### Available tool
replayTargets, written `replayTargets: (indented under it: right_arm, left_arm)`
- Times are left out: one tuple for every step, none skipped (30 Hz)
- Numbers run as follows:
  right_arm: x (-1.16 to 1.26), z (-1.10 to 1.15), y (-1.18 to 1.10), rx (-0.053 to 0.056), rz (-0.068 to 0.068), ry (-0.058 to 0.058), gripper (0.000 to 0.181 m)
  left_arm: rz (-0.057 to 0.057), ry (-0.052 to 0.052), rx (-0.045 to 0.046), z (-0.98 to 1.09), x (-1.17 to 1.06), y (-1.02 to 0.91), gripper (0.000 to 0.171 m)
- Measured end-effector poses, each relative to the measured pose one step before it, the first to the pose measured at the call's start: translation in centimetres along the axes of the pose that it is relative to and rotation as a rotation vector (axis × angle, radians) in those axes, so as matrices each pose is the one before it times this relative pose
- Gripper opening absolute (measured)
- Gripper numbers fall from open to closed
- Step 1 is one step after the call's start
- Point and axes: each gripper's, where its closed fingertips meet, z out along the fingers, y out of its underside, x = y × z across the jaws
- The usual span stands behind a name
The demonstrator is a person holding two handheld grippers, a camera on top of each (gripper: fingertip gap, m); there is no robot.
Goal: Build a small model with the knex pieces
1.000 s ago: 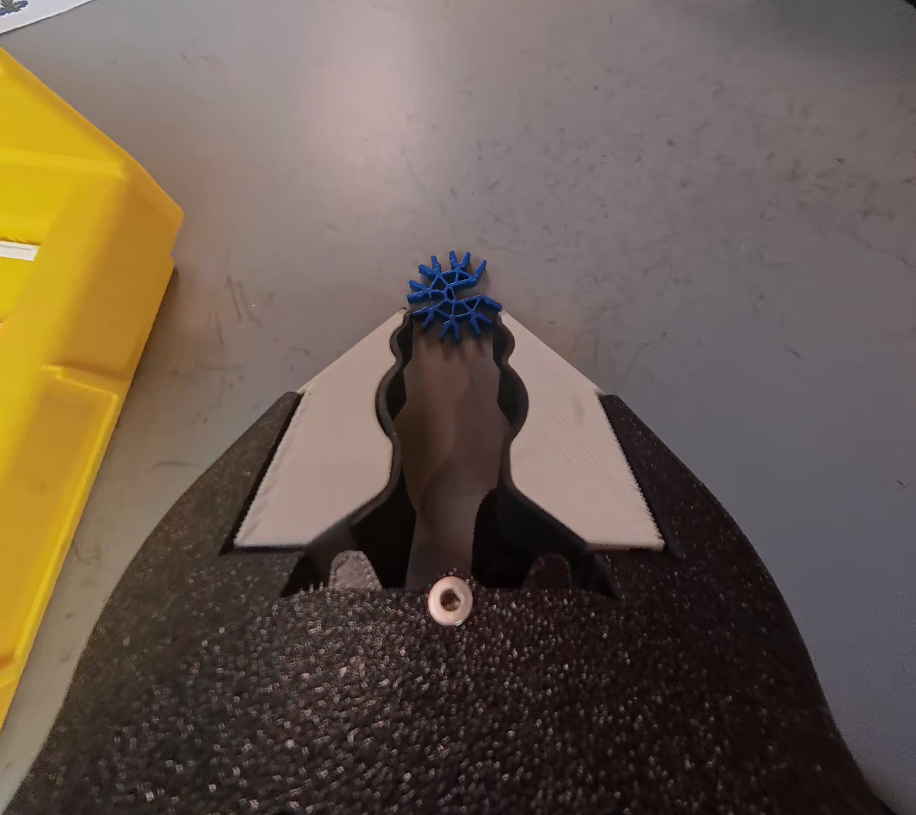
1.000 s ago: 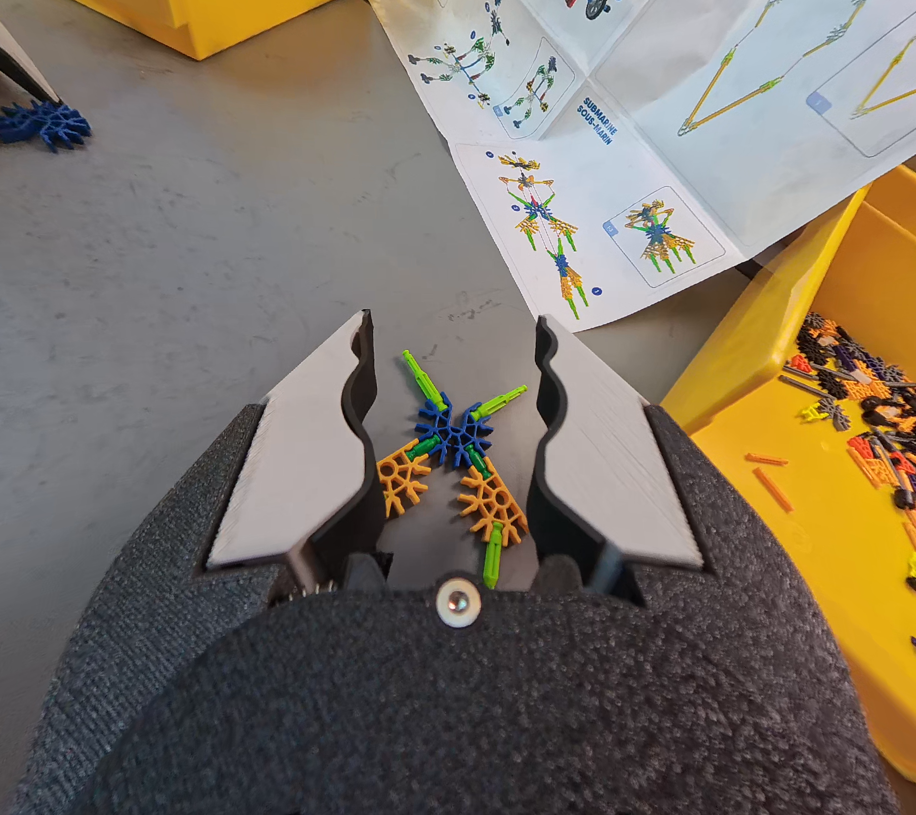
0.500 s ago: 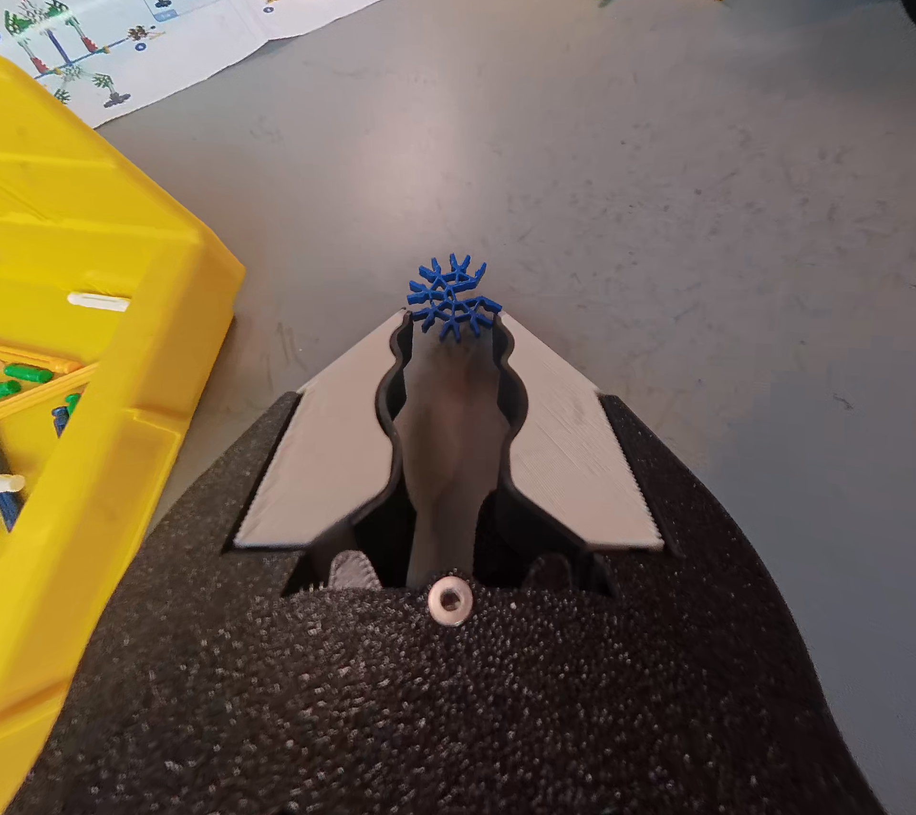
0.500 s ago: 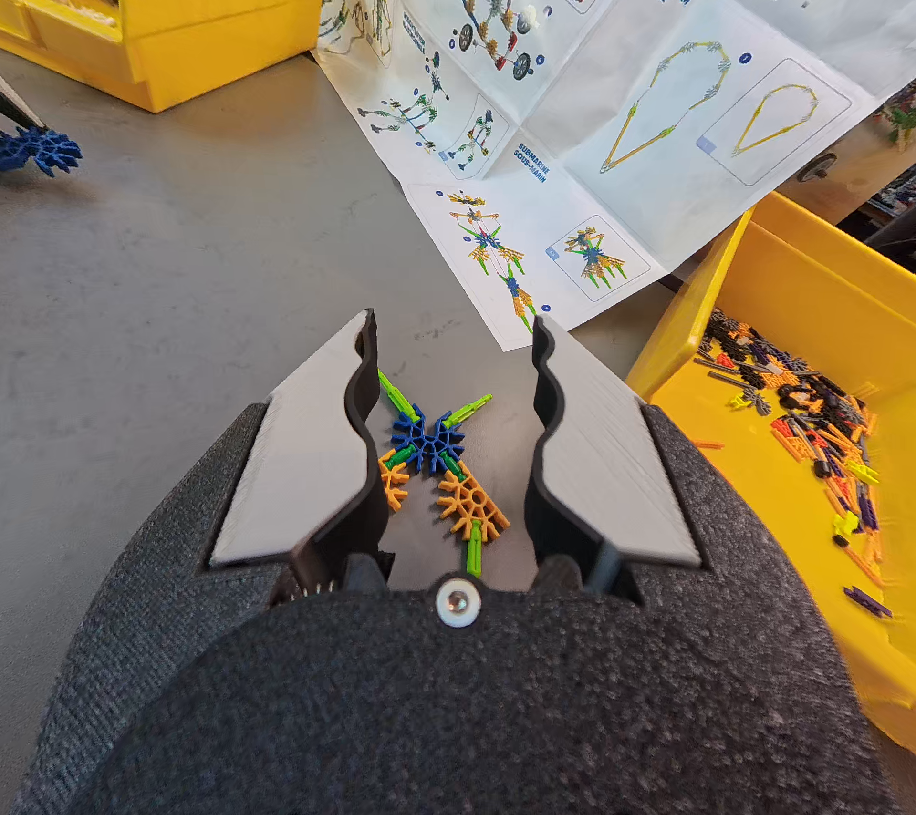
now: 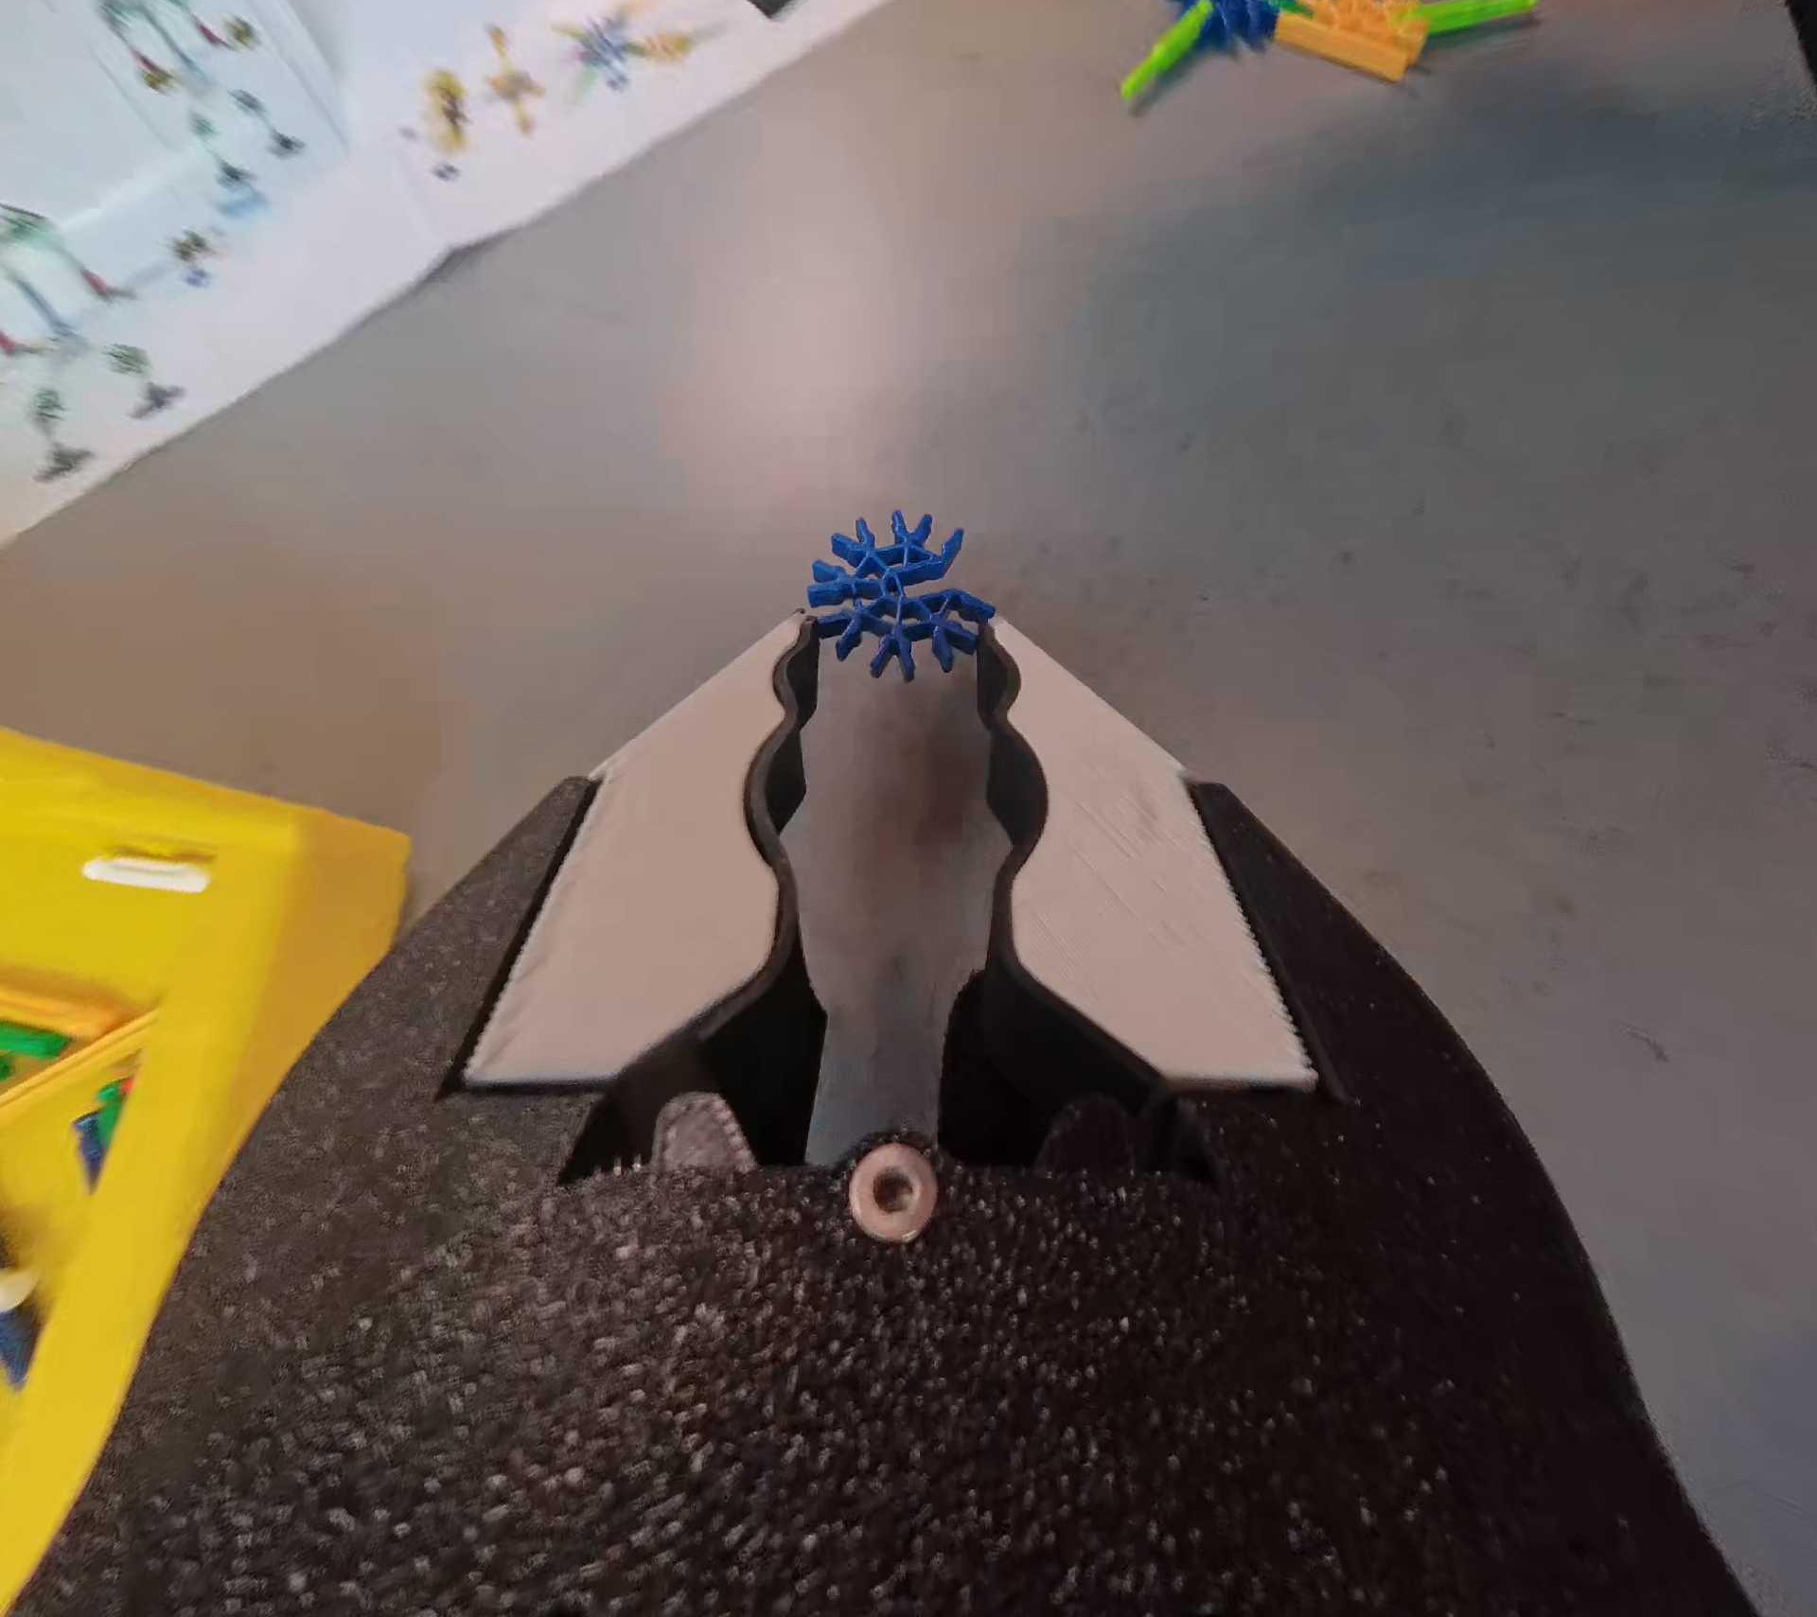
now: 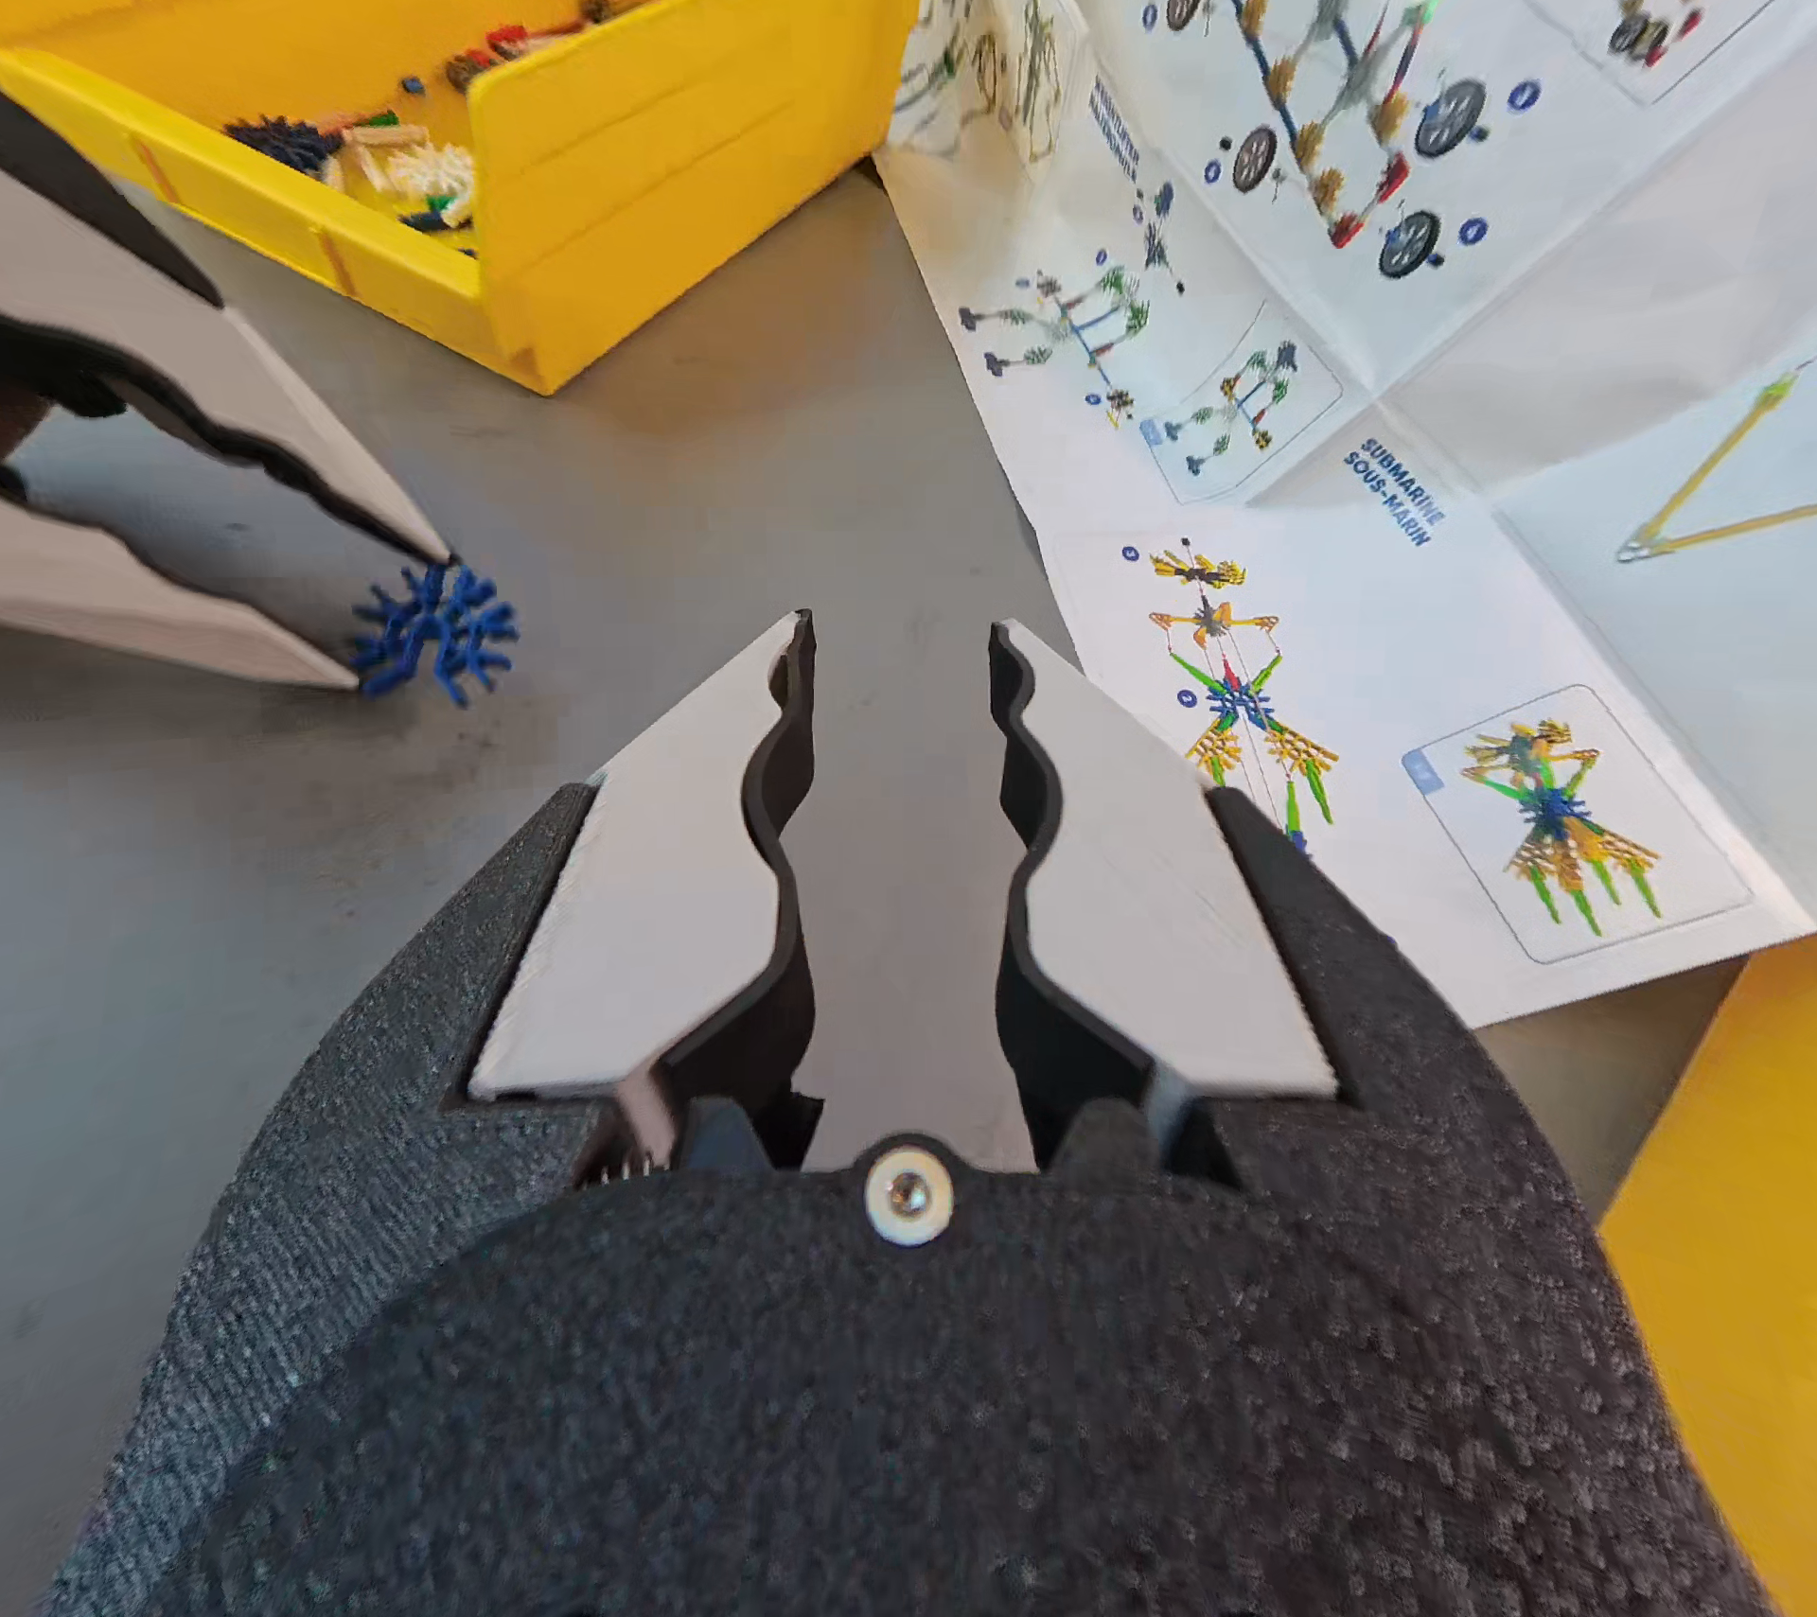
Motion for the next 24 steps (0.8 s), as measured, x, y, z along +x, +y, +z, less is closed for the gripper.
replayTargets:
  right_arm:
    - [0.883, 1.118, -0.150, -0.0376, 0.0329, -0.0003, 0.035]
    - [1.161, 0.746, -0.601, 0.0015, 0.0116, 0.0267, 0.035]
    - [1.528, 0.568, -0.333, -0.0118, -0.0166, 0.0538, 0.034]
    - [1.680, 0.539, 0.135, -0.0356, -0.0279, 0.0632, 0.034]
    - [1.307, 0.609, 0.388, -0.0424, -0.0161, 0.0377, 0.034]
    - [0.817, 0.617, 0.495, -0.0426, 0.0012, 0.0009, 0.034]
    - [0.883, 0.571, 0.287, -0.0273, 0.0277, 0.0001, 0.033]
    - [1.057, 0.475, -0.060, -0.0078, 0.0385, 0.0142, 0.028]
    - [0.978, 0.377, -0.252, 0.0043, 0.0273, 0.0228, 0.024]
    - [0.675, 0.319, -0.124, -0.0015, 0.0078, 0.0190, 0.021]
    - [0.484, 0.209, 0.181, -0.0123, -0.0044, 0.0158, 0.021]
    - [0.407, 0.073, 0.346, -0.0126, -0.0040, 0.0145, 0.021]
    - [0.318, -0.021, 0.514, -0.0142, -0.0017, 0.0084, 0.021]
    - [0.350, -0.074, 0.568, -0.0144, 0.0017, 0.0048, 0.020]
    - [0.386, -0.105, 0.507, -0.0112, 0.0044, 0.0051, 0.019]
    - [0.196, -0.079, 0.379, -0.0050, 0.0095, -0.0043, 0.018]
    - [0.001, -0.060, 0.394, -0.0108, 0.0111, -0.0120, 0.017]
    - [0.040, -0.047, 0.294, -0.0069, 0.0061, -0.0041, 0.017]
    - [0.062, -0.067, 0.165, -0.0012, 0.0038, 0.0017, 0.016]
    - [0.069, -0.055, 0.105, -0.0008, 0.0030, 0.0032, 0.015]
    - [0.009, -0.005, 0.105, -0.0036, 0.0024, 0.0005, 0.015]
    - [0.008, 0.055, 0.087, -0.0039, 0.0025, -0.0005, 0.015]
    - [0.001, 0.073, 0.089, -0.0053, 0.0005, -0.0001, 0.015]
    - [0.028, 0.055, 0.091, -0.0055, -0.0010, 0.0013, 0.015]
  left_arm:
    - [-0.0271, 0.0450, -0.02855, 0.754, 0.285, 0.089, 0.032]
    - [-0.0208, 0.0252, 0.02293, 0.415, 0.203, -0.479, 0.032]
    - [-0.0114, 0.0422, 0.00034, 0.263, 0.589, -0.014, 0.032]
    - [0.0000, 0.0032, -0.00106, 0.058, 0.200, 0.207, 0.032]
    - [0.0064, -0.0339, 0.02768, -0.168, -0.201, 0.126, 0.032]
    - [-0.0016, -0.0240, 0.02725, -0.180, -0.061, 0.359, 0.032]
    - [0.0020, -0.0248, -0.01113, -0.199, -0.129, 0.619, 0.032]
    - [0.0241, -0.0546, 0.00500, -0.308, -0.558, 0.085, 0.032]
    - [0.0204, -0.0279, 0.02346, -0.274, -0.290, -0.335, 0.032]
    - [-0.0009, 0.0051, 0.00675, -0.035, 0.001, -0.183, 0.032]
    - [-0.0119, 0.0160, -0.01297, 0.193, 0.064, 0.178, 0.032]
    - [-0.0077, 0.0027, -0.02297, 0.247, -0.066, 0.416, 0.032]
    - [0.0076, -0.0053, -0.01856, 0.124, -0.051, 0.303, 0.032]
    - [0.0177, -0.0124, -0.00611, 0.014, -0.018, 0.107, 0.032]
    - [0.0178, -0.0086, -0.00920, 0.048, 0.074, 0.142, 0.032]
    - [0.0124, -0.0090, -0.00087, 0.007, 0.018, -0.012, 0.032]
    - [0.0052, -0.0042, -0.00221, 0.011, -0.003, 0.000, 0.032]
    - [-0.0010, 0.0001, 0.00034, 0.012, -0.011, 0.005, 0.032]
    - [-0.0038, 0.0026, 0.00045, -0.010, -0.005, 0.008, 0.032]
    - [-0.0038, 0.0027, 0.00037, -0.004, -0.003, 0.017, 0.032]
    - [-0.0002, 0.0003, -0.00002, -0.018, -0.010, 0.006, 0.032]
    - [0.0065, -0.0033, -0.00001, -0.033, -0.014, 0.009, 0.032]
    - [0.0119, -0.0063, 0.00033, -0.048, -0.009, 0.009, 0.032]
    - [0.0142, -0.0062, 0.00055, -0.058, 0.003, 0.006, 0.032]
